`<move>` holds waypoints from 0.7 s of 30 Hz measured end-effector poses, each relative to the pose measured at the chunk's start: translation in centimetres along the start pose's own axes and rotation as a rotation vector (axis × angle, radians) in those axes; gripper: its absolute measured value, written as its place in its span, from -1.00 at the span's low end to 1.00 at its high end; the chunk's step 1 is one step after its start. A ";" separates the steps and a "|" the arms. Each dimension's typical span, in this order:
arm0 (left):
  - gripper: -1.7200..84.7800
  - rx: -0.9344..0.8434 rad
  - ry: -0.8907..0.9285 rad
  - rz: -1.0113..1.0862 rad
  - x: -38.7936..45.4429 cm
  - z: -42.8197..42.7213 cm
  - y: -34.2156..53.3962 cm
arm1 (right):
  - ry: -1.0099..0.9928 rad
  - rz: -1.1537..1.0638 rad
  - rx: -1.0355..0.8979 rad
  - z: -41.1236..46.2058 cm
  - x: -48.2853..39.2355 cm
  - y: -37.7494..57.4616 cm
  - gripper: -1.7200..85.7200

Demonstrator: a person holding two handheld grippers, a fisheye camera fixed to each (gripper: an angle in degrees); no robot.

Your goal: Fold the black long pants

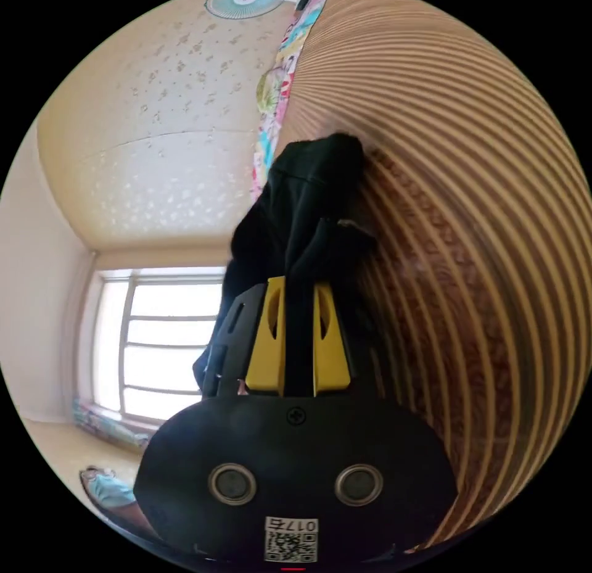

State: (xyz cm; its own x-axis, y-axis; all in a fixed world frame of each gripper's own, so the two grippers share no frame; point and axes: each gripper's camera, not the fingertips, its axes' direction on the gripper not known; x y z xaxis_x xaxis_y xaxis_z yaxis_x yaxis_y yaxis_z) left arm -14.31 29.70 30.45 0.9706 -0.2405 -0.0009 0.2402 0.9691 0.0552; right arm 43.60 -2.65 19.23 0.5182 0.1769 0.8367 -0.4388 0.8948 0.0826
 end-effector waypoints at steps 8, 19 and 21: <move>-0.96 0.010 -0.002 -0.004 -1.7 1.1 0.5 | -0.273 -0.644 -0.178 -2.1 -16.4 7.6 -0.89; -0.98 0.377 1.072 -0.393 -18.0 -1.4 12.0 | -0.060 -0.589 -0.046 -12.1 -12.7 18.0 -0.89; -0.98 0.492 1.220 -0.443 -19.4 -3.2 16.7 | 0.004 -0.554 -0.041 -13.2 -9.1 18.6 -0.89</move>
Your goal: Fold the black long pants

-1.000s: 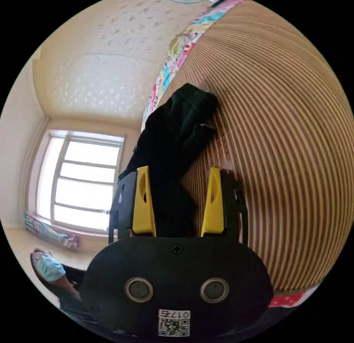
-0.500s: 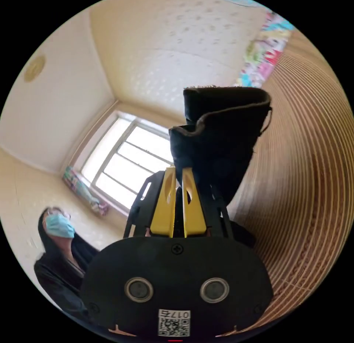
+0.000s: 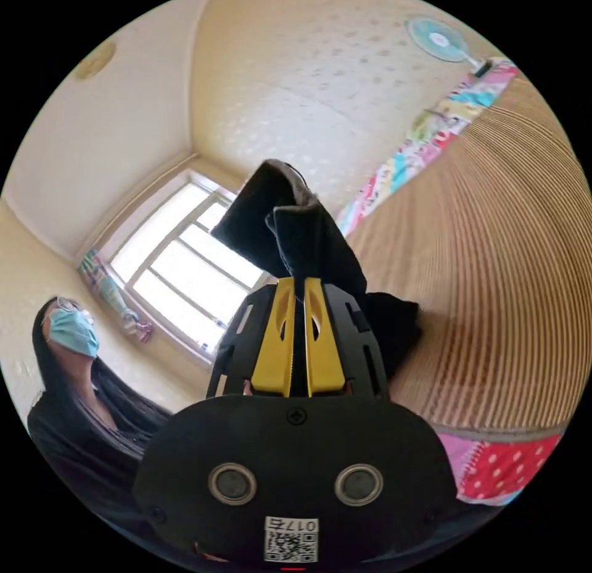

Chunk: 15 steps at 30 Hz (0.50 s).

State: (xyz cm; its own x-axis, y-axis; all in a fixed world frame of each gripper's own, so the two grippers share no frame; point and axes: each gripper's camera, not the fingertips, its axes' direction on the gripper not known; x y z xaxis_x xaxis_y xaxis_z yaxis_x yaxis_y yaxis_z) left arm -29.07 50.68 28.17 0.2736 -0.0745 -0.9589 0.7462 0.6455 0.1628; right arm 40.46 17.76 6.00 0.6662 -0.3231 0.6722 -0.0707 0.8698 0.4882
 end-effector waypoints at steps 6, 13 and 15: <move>-0.98 -0.269 -0.093 0.500 13.5 6.8 4.7 | 0.067 -0.103 -0.067 0.0 0.4 0.9 -0.90; -0.96 -0.667 0.100 0.548 18.5 23.8 13.4 | 0.084 -0.164 -0.220 0.4 2.2 0.0 -0.92; -0.91 -0.818 0.079 0.592 19.9 30.7 16.9 | 0.091 -0.109 -0.275 0.2 4.0 -0.7 -0.93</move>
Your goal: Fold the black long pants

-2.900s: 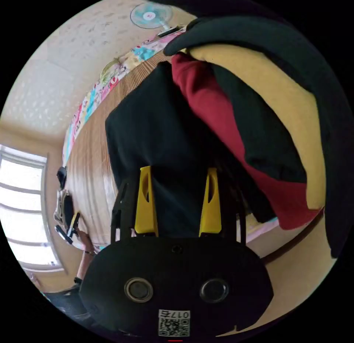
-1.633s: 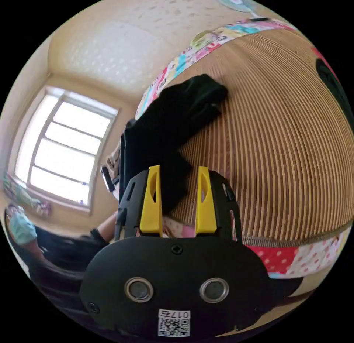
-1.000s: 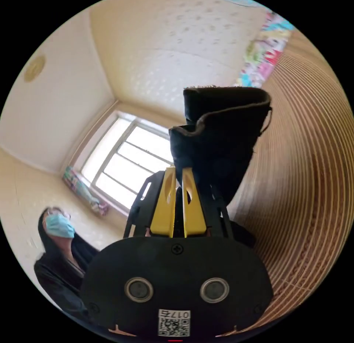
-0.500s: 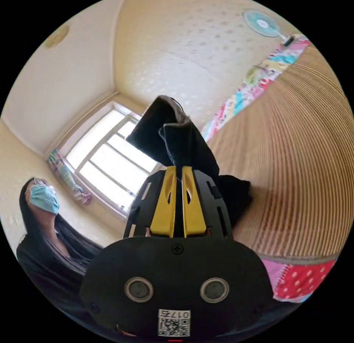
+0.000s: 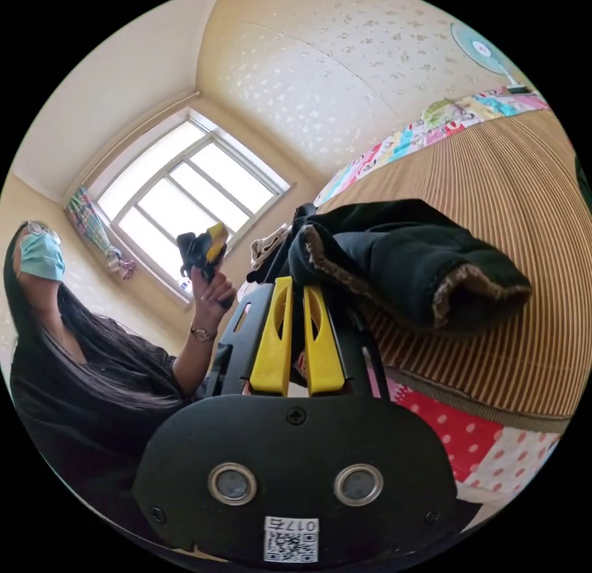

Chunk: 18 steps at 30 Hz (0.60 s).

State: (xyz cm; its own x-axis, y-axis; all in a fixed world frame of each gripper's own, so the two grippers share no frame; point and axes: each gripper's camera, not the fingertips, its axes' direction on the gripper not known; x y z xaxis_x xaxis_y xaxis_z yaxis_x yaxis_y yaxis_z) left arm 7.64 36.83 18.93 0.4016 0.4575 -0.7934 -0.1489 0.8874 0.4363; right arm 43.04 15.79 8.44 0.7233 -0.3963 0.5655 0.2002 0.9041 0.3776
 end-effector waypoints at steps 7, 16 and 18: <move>-0.52 -0.527 -0.184 0.220 4.2 22.7 -6.0 | 0.063 0.062 -0.190 0.9 2.1 -1.8 -0.94; -0.59 -0.922 -0.391 0.420 5.6 45.4 1.0 | -0.029 0.304 -0.303 3.0 9.4 -3.1 -0.95; -0.60 -0.911 -0.409 0.413 6.1 46.5 1.7 | -0.078 0.354 -0.278 3.1 10.9 -3.3 -0.94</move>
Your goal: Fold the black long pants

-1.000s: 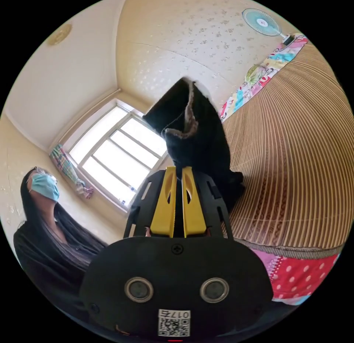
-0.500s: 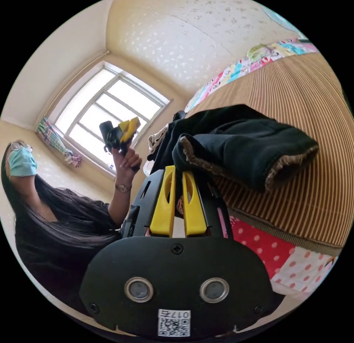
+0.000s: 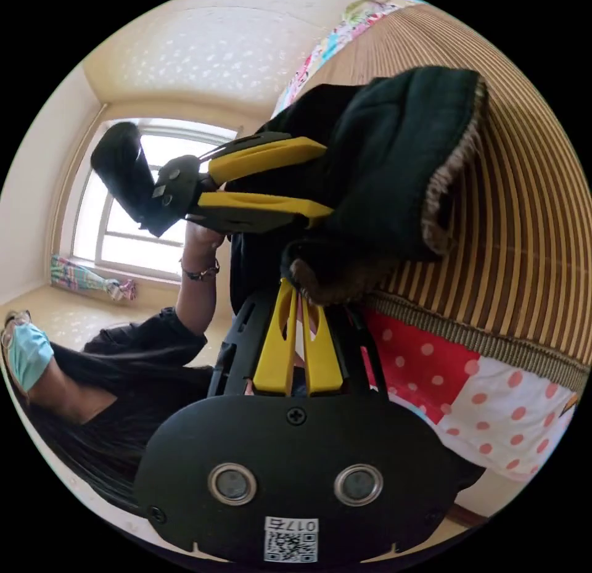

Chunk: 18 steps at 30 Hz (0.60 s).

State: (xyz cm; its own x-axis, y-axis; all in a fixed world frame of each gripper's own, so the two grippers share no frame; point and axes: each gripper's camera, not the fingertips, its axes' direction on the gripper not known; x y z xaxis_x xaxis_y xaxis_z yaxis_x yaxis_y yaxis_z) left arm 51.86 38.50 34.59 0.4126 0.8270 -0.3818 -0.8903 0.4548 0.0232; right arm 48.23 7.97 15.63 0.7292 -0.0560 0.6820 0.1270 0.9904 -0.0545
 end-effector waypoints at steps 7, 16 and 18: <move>-0.63 0.081 -0.004 -0.140 1.8 -2.0 1.7 | -0.035 0.034 0.047 -0.5 0.9 -0.4 -0.84; -0.65 -0.135 -0.221 -0.009 6.2 4.4 -1.9 | -0.094 0.052 0.117 1.1 2.6 0.0 -0.74; -0.70 -0.123 -0.163 -0.063 4.8 3.5 -1.7 | -0.123 0.041 0.094 1.9 2.8 0.5 -0.72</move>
State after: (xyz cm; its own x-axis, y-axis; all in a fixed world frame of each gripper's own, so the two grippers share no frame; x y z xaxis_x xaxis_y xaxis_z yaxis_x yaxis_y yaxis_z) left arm 56.01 42.82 35.94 0.4854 0.8452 -0.2238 -0.8742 0.4723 -0.1125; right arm 49.07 8.55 18.92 0.6441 -0.0050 0.7650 0.0310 0.9993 -0.0196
